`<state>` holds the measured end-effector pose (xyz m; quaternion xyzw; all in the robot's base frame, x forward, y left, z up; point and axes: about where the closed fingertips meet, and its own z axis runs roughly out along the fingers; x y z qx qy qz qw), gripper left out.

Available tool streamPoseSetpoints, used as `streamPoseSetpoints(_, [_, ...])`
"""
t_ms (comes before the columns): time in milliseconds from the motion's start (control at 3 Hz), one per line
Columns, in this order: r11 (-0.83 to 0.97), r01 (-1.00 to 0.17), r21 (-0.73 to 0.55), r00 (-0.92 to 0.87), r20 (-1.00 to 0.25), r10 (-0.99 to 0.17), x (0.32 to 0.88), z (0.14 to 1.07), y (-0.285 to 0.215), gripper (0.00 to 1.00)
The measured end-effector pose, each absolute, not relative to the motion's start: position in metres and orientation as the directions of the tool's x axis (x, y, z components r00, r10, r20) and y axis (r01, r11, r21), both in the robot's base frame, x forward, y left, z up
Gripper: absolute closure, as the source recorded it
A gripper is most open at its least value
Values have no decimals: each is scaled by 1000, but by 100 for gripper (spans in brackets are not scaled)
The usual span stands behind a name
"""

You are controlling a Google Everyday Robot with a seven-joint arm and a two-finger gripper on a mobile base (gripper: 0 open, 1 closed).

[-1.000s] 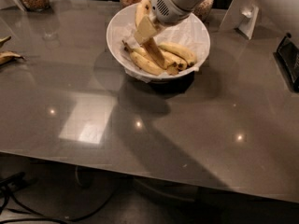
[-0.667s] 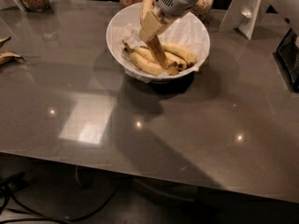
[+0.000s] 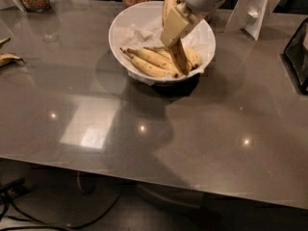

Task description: Pick banana from white bowl

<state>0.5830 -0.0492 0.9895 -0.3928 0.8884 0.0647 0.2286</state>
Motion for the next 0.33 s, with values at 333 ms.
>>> streamPoseSetpoints(333, [714, -693, -99, -587, -498, -638, 555, 999, -64, 100])
